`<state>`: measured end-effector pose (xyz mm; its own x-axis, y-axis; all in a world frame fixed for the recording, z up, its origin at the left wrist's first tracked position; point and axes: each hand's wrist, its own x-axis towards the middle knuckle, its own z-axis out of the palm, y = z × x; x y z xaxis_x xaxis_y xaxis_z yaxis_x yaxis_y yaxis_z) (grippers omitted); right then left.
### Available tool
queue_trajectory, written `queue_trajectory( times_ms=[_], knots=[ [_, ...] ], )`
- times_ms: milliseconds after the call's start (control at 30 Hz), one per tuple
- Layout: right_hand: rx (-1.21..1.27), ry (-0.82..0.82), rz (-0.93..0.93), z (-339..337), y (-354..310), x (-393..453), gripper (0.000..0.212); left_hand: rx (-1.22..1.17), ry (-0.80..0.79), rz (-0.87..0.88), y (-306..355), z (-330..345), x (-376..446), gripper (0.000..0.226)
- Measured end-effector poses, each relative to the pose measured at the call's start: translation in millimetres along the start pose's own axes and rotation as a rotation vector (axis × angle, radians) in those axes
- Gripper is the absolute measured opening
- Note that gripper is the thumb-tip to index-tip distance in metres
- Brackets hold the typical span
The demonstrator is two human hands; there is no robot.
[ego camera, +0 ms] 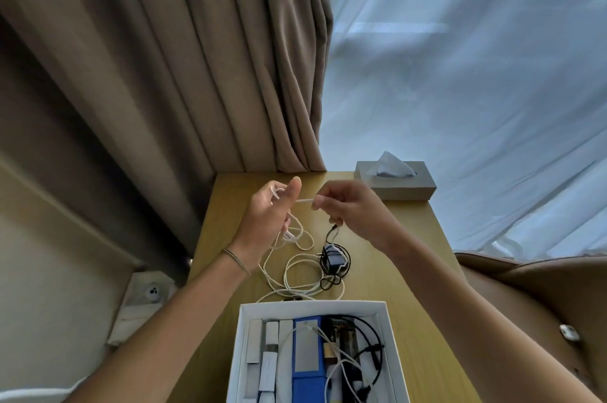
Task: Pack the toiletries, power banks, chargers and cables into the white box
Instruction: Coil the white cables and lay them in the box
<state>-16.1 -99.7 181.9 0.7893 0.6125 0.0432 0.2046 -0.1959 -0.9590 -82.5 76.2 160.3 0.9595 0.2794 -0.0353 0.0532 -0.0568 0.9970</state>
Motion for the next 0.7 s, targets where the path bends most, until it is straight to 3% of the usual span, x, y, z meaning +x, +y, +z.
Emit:
queue_trajectory(
  times_ms=[100,200,300,467,567,700],
  knots=[
    [-0.051,-0.118,-0.004,26.5,-4.1,-0.2,0.023,-0.078,0.093,-0.087,1.7,1.8,-7.1,0.041],
    [-0.090,-0.167,0.011,41.5,3.8,1.6,0.027,-0.262,0.266,-0.160,13.9,-8.8,-6.8,0.056],
    [-0.128,-0.171,0.069,39.9,23.1,3.6,0.032,-0.564,0.343,-0.152,27.1,-40.6,-6.9,0.056],
    [-0.294,-0.089,0.222,20.3,64.1,3.8,0.032,-0.824,0.392,-0.135,29.4,-117.4,-19.4,0.062],
    [-0.292,0.022,0.280,20.7,74.5,7.3,0.032,-0.634,0.441,-0.192,15.9,-140.1,-30.3,0.057],
    [-0.210,0.115,0.178,49.2,52.1,19.2,0.031,-0.104,0.446,-0.128,-18.5,-120.1,-45.9,0.052]
  ],
)
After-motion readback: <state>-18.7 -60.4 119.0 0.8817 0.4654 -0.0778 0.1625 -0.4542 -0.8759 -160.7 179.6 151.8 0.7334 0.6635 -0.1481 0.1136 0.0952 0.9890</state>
